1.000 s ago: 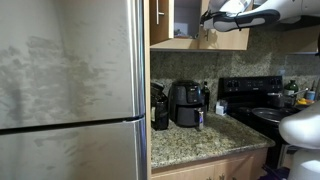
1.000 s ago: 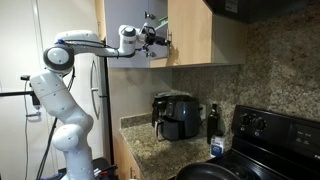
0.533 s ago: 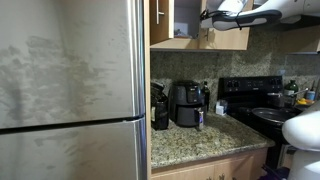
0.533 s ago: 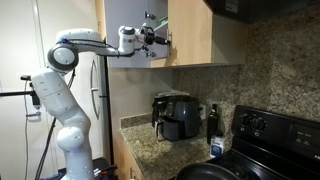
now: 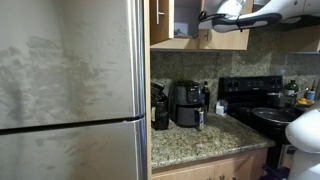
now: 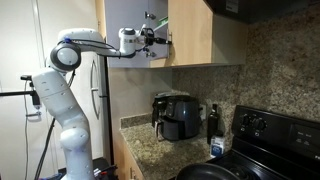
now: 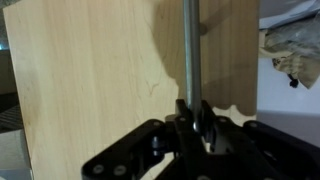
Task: Open the right door of the top cabinet
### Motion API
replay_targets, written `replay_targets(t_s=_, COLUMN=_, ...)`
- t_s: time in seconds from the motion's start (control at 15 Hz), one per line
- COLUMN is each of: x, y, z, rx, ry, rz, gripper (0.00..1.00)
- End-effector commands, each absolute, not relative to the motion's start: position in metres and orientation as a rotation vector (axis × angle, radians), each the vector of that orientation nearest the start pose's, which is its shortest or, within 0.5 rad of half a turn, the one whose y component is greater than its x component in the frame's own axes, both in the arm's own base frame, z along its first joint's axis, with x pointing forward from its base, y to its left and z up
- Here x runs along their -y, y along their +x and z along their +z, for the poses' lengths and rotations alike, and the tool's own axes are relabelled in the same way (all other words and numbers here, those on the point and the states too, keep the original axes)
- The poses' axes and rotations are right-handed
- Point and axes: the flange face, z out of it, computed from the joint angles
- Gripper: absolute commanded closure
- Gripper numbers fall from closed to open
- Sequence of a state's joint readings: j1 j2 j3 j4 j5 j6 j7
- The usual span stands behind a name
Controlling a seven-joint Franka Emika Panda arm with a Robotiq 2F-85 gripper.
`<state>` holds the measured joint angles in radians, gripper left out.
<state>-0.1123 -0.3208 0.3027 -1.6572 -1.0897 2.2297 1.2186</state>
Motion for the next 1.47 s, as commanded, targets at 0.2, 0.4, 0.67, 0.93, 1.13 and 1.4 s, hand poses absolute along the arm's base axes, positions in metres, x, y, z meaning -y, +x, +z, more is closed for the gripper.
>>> replay_targets(t_s=0.2, x=-0.051, y=0.435, z=0.830, rx=-1.117, ry=-2.627, rz=-2.258, gripper=0.96)
replay_targets(t_s=0.4, x=-0.055, y=0.401, z=0.833, rx=-1.095, ry=-2.629, rz=-2.281, gripper=0.96)
replay_targets(t_s=0.67, x=-0.063, y=0.357, z=0.830, rx=-1.104, ry=-2.626, rz=-2.306, gripper=0.96)
replay_targets(t_s=0.93, x=-0.060, y=0.313, z=0.823, rx=-1.151, ry=-2.645, rz=-2.311, gripper=0.96)
replay_targets(t_s=1.13, x=-0.054, y=0.276, z=0.820, rx=-1.213, ry=-2.651, rz=-2.333, gripper=0.96)
replay_targets(t_s=1.4, x=-0.040, y=0.218, z=0.816, rx=-1.320, ry=-2.655, rz=-2.351, gripper=0.96)
